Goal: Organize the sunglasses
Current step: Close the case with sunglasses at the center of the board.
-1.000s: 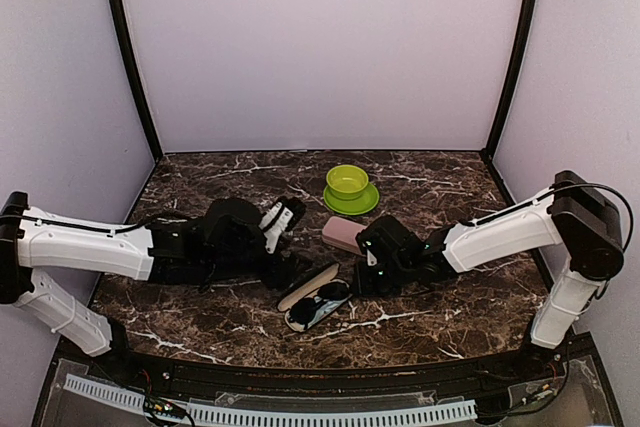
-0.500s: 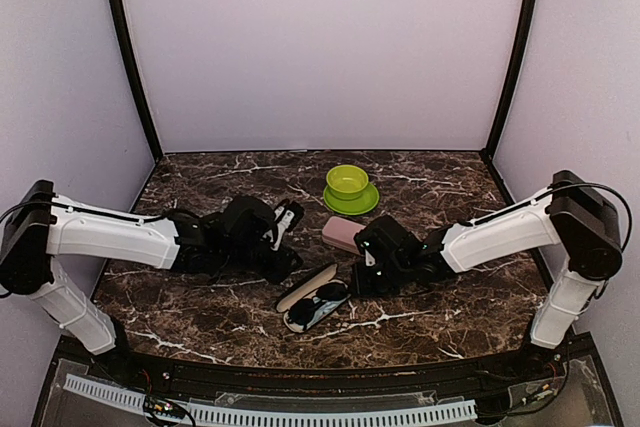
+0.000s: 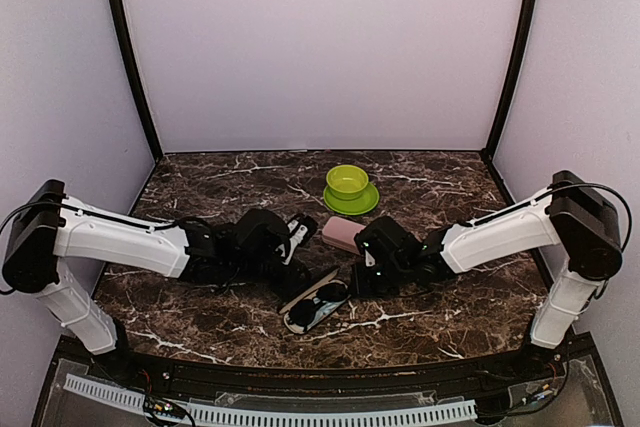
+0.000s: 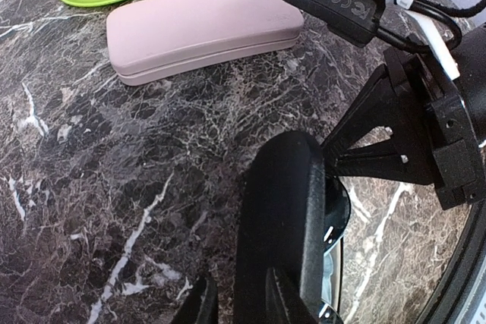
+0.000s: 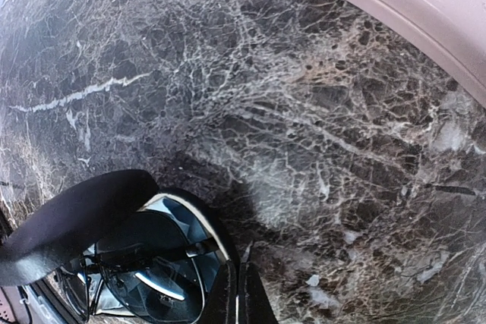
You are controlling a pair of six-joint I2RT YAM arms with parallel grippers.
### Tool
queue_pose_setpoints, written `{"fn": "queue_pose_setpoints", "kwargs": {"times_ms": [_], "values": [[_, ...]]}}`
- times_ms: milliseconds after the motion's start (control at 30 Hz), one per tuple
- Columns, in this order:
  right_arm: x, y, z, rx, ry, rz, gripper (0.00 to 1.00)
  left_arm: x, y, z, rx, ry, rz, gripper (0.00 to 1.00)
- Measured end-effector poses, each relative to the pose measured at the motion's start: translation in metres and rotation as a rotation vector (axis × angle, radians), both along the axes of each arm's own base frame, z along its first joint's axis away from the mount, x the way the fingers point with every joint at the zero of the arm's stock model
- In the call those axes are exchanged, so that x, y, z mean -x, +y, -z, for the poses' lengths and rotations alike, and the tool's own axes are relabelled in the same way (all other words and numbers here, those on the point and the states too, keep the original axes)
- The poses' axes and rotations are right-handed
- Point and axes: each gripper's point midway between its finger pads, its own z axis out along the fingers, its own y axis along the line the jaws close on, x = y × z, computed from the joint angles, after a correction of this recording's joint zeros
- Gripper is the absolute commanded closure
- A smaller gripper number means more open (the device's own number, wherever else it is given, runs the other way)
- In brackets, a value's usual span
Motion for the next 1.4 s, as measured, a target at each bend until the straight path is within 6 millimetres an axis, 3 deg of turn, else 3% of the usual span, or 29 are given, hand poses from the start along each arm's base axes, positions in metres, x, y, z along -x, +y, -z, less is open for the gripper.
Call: {"fn": "queue_pose_setpoints", "kwargs": {"times_ms": [567, 800, 900, 1267, 1400], "values": [[0.001, -0.001, 0.004, 0.014, -0.002, 0.015, 1.0, 0.018, -0.023, 0.002, 0.003, -0.038, 0.038, 0.78], [0.001, -0.001, 0.004, 0.014, -0.003, 0.016, 1.0, 0.029, -0.03, 0.012, -0.014, -0.035, 0.056, 0.78], [0.001, 0.002, 0.001, -0.003, -0.002, 0.026, 1.0, 0.039, -0.029, 0.028, -0.058, -0.01, 0.08, 0.79], [0.001, 0.004, 0.0, -0.011, 0.0, 0.032, 1.0, 0.04, -0.028, 0.025, -0.066, -0.026, 0.076, 0.72], [0.0, 0.004, -0.001, -0.014, -0.003, 0.03, 0.9, 0.041, -0.026, 0.022, -0.067, -0.025, 0.076, 0.72]]}}
